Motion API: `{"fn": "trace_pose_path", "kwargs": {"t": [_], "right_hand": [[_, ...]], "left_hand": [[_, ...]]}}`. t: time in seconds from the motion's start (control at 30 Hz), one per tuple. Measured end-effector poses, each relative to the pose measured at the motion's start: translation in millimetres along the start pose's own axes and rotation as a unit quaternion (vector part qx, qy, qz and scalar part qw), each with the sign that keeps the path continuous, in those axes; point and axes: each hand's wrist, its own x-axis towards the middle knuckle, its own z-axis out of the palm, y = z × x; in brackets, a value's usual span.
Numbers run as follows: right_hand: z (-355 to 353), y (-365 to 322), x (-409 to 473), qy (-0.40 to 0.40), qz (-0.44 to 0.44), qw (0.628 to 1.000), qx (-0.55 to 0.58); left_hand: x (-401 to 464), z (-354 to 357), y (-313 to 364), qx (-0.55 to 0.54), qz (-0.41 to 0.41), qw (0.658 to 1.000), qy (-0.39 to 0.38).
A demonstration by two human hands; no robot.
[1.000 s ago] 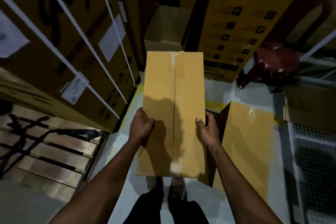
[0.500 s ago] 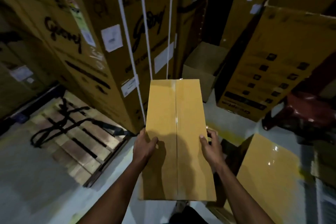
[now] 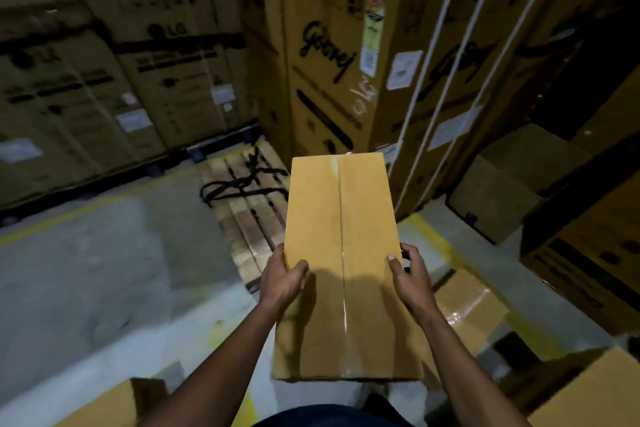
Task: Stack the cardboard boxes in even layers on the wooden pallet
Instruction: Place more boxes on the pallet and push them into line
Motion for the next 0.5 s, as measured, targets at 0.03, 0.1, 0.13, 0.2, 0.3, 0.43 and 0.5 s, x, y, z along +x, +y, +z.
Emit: {"fn": "trace_pose_path", "kwargs": {"t": [0.03, 0.1, 0.13, 0.2, 0.3, 0.43, 0.5], "right_hand": [[14.9, -9.4, 0.6, -0.016, -0.010, 1.000, -0.003], [44.0, -27.7, 0.9, -0.054, -0.025, 0.998, -0.003], [58.6, -37.4, 1.3, -0.072, -0.030, 0.997, -0.003], [85.3, -56.1, 2.9, -0.109, -0.044, 0.993, -0.007], [128.9, -86.0, 5.3, -0.192, -0.078, 0.978, -0.020], [191.5, -128.3, 3.4, -0.296, -0.142, 0.944, -0.038], [222.4, -145.9, 1.2, -0.332, -0.165, 0.928, -0.042]], "left_hand": [[0.1, -13.5, -13.2, -0.008, -0.011, 1.000, 0.015], [-8.4, -41.3, -29.2, -0.028, -0.034, 0.998, 0.046], [-14.0, -55.2, -35.4, -0.035, -0.046, 0.996, 0.063], [-29.9, -81.0, -39.3, -0.050, -0.065, 0.991, 0.105], [-51.2, -115.9, -54.9, -0.071, -0.092, 0.978, 0.176], [-78.3, -152.3, -80.4, -0.093, -0.147, 0.948, 0.266], [-93.4, -165.4, -90.8, -0.108, -0.171, 0.929, 0.310]]}}
